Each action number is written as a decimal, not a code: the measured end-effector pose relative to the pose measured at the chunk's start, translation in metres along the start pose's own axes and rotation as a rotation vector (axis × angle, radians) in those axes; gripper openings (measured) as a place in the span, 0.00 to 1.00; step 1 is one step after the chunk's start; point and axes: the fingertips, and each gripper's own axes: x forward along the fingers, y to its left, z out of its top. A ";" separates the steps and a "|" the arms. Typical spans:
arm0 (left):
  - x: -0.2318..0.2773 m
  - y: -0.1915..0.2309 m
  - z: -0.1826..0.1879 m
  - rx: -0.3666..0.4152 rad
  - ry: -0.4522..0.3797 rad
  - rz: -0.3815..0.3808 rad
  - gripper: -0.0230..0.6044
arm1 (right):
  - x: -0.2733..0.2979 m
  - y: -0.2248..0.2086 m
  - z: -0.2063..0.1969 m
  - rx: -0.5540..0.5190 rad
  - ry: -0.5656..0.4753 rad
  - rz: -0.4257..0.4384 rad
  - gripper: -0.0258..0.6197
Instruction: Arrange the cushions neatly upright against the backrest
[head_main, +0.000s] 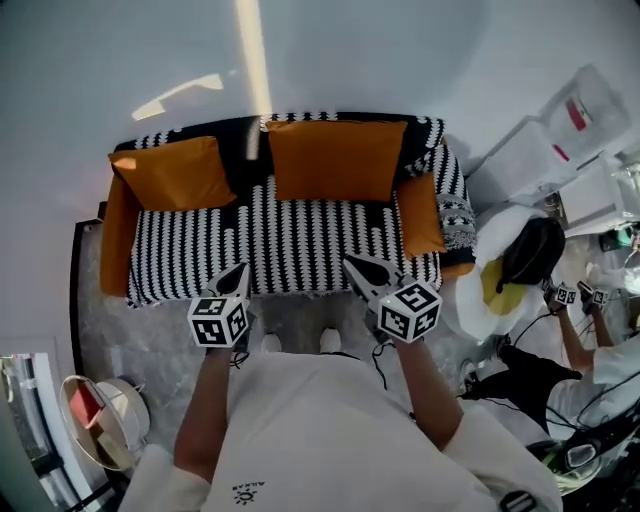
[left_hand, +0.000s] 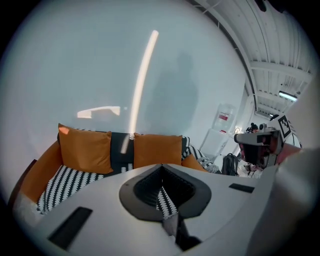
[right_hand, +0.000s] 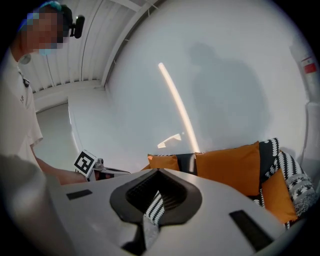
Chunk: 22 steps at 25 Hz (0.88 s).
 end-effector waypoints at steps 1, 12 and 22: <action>-0.004 0.007 0.003 -0.003 -0.005 -0.001 0.07 | 0.004 0.004 0.003 -0.002 -0.005 -0.007 0.07; -0.015 0.051 0.028 0.020 -0.056 -0.029 0.07 | 0.026 0.018 0.014 0.006 -0.050 -0.088 0.07; -0.020 0.066 0.034 0.023 -0.077 -0.036 0.07 | 0.029 0.019 0.013 0.002 -0.070 -0.150 0.07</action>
